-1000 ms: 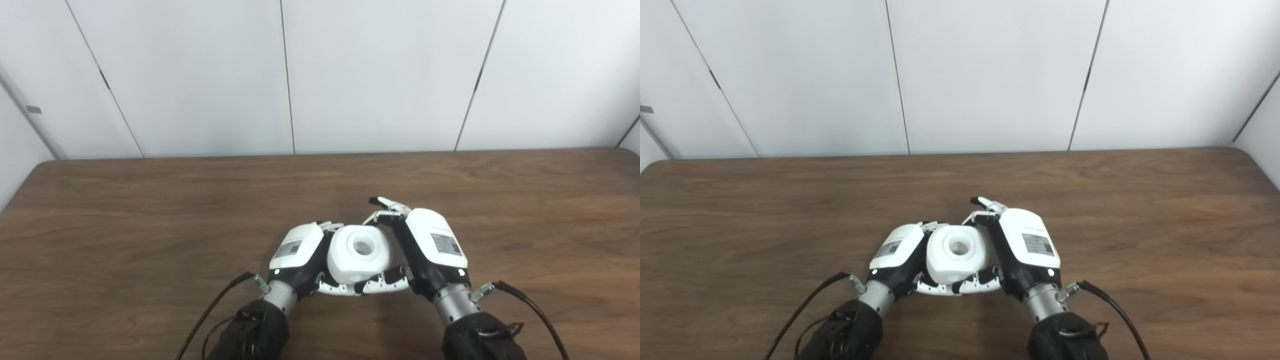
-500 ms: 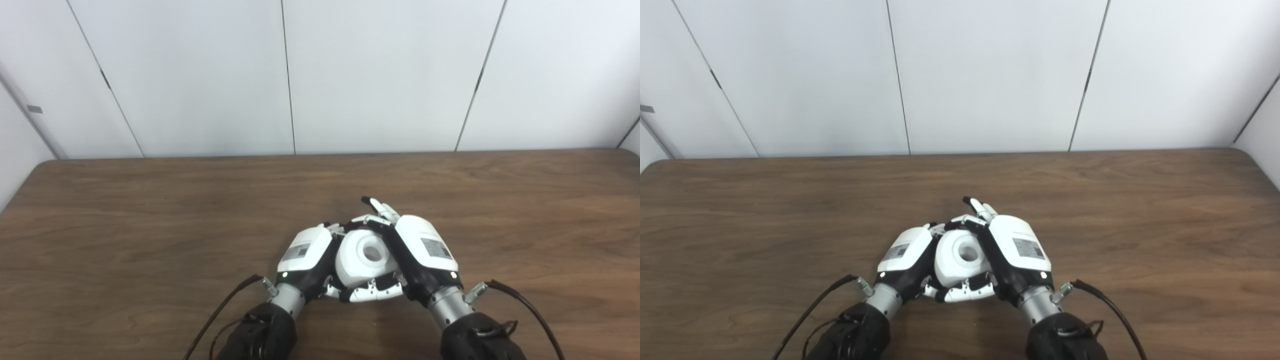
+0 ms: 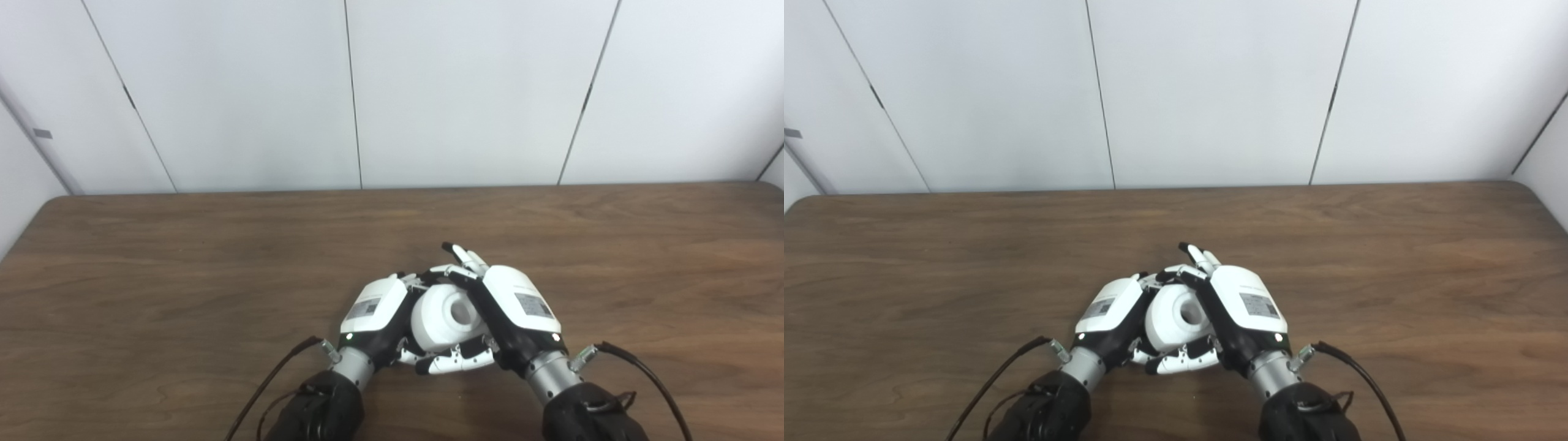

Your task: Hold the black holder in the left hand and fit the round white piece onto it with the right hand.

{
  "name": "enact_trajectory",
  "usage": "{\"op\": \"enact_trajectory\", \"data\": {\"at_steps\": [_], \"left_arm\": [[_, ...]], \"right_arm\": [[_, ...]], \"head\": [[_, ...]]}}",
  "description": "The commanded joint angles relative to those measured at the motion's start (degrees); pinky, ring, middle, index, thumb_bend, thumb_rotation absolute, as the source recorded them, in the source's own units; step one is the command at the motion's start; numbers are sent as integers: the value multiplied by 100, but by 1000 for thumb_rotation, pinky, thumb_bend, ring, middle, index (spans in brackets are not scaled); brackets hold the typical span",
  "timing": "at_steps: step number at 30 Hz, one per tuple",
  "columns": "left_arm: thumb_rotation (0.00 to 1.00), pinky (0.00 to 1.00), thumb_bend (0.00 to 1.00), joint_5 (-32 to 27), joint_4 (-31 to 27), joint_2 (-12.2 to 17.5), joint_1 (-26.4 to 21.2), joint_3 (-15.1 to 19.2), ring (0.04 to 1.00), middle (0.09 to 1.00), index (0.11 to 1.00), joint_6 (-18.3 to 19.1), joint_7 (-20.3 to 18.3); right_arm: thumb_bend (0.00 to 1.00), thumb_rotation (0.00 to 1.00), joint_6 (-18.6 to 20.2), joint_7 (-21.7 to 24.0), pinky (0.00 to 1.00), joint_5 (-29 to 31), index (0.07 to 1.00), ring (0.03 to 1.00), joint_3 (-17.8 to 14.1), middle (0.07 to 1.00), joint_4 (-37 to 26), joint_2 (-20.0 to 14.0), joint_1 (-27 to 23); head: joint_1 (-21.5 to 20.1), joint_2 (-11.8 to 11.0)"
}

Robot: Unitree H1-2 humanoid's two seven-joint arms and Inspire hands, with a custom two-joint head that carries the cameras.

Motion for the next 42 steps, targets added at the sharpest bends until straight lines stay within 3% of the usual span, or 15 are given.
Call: {"op": "enact_trajectory", "data": {"at_steps": [1, 11, 30, 42], "left_arm": [[52, 964, 516, 35, -31, -62, -181, -13, 909, 852, 481, -110, 125], [52, 979, 517, -1, -1, -55, -181, 2, 912, 853, 481, -106, 140], [56, 965, 519, 222, -42, -32, -229, -34, 926, 862, 482, 275, -43], [68, 1000, 520, 206, -63, -26, -264, -30, 956, 890, 493, 457, -279]], "right_arm": [[802, 279, 1, -16, 853, -12, 771, 973, -47, 973, -218, 52, -133], [803, 270, -21, -19, 852, 19, 764, 976, -70, 973, -198, 60, -121], [804, 259, -47, -62, 855, 133, 760, 974, -78, 970, -154, 48, -128], [806, 313, -84, -66, 858, 196, 764, 974, -84, 969, -145, 3, -138]], "head": [[8, 3], [-1, -24], [-20, -64], [-11, -71]]}}
